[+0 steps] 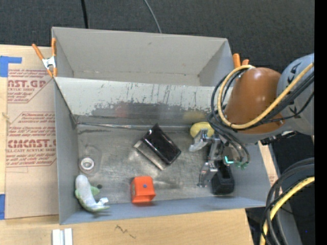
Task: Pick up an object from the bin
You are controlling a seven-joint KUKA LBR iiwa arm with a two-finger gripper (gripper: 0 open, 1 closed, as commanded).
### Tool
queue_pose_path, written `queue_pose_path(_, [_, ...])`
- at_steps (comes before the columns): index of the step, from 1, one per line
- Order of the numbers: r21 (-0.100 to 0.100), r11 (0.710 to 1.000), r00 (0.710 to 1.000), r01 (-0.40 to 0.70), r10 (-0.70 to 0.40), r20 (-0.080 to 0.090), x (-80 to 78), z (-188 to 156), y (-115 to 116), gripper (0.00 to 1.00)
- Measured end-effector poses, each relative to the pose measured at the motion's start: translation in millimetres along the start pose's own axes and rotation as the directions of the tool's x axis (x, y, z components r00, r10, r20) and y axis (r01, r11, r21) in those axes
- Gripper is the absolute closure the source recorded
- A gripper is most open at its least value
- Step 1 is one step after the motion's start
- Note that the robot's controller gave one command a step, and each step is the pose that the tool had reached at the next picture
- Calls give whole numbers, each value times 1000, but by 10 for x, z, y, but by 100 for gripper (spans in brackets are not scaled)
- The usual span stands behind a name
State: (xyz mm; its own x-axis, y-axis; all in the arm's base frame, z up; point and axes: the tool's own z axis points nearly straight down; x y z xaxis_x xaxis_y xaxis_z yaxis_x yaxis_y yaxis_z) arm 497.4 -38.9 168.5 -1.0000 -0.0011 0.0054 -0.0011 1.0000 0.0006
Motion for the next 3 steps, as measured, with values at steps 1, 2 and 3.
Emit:
queue_pose_path(1, [0, 1000, 1000, 1, -1, 6, -15, -21, 1, 0])
queue_pose_path(2, [2, 999, 999, 33, -33, 12, -608, 329, 86, 0])
queue_pose_path(3, [1, 999, 999, 45, -45, 15, -664, 648, 304, 0])
